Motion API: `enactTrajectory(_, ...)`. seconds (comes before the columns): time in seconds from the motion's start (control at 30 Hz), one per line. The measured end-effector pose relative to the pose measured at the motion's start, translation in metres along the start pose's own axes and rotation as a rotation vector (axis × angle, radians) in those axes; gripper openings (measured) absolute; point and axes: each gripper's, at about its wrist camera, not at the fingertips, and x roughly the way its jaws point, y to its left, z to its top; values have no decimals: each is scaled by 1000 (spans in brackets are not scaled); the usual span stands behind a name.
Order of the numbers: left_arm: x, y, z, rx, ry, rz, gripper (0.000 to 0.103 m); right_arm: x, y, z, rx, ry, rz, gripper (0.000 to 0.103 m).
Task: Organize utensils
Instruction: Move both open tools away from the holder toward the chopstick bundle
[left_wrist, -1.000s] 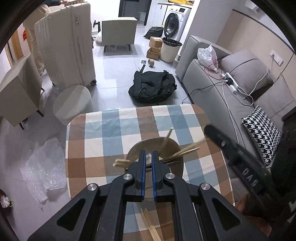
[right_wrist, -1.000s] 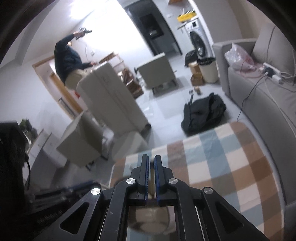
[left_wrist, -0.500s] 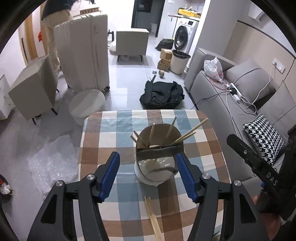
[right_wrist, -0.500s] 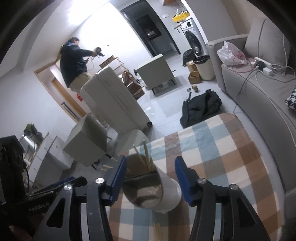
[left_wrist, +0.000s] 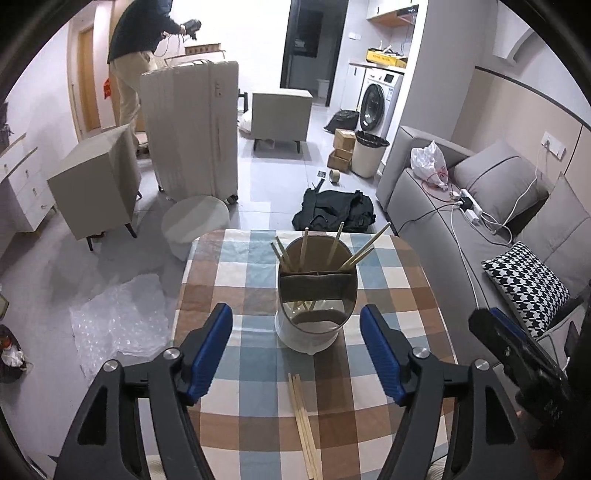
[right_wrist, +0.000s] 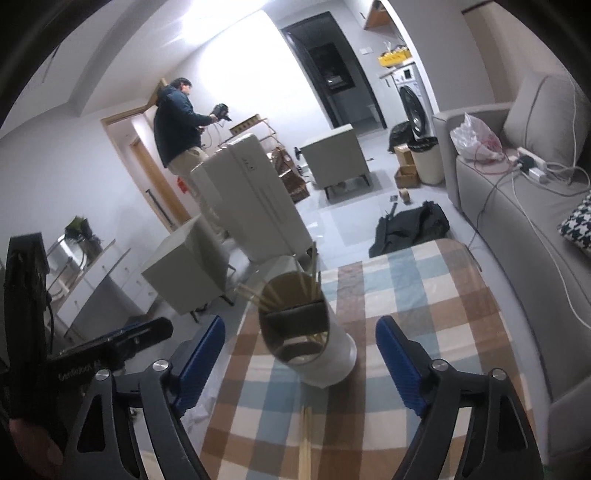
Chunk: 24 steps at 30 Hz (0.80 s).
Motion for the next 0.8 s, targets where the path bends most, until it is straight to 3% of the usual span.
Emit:
enactTrajectory(0.27,-7,0,-27,-16,-28,20,81,-15,-2,-29,-6,13,-10,92)
enactTrajectory(0.67,16,5,-77,-24,48,28,82,-8,2,-70,-90,77,-65,102)
enactTrajectory(0.8,29,10,-90,-45,93,22,82,5,-3,-89,-90,143,-90,102)
